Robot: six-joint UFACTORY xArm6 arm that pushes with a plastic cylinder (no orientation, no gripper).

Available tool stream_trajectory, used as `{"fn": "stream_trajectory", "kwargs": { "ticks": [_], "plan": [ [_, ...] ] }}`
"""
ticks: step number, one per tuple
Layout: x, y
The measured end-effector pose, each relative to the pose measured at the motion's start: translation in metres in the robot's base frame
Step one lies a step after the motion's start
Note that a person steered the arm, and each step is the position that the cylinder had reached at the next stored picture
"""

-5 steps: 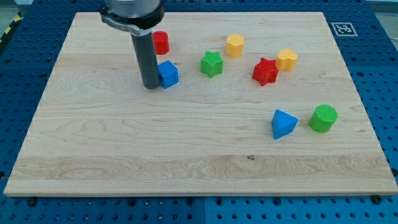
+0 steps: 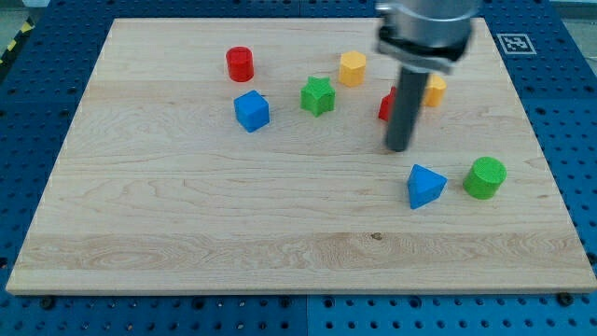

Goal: Slide the triangle below the green star

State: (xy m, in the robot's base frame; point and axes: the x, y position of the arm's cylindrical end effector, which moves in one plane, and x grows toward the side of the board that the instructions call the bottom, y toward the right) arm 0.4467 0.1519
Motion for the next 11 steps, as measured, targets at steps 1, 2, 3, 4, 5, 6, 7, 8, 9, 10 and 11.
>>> {"fn": "stream_trajectory", "kwargs": {
  "ticks": [1, 2, 3, 4, 5, 6, 7, 8, 9, 10, 11],
  "plan": [
    [0.007, 0.082],
    [0.052, 0.127],
    [0.101, 0.126],
    [0.101, 0.125],
    [0.101, 0.111],
    [0.101, 0.083],
    [0.096, 0.066],
    [0.092, 0.054],
    [0.091, 0.039],
    [0.085, 0.027],
    [0.071, 0.017]
  ]
}}
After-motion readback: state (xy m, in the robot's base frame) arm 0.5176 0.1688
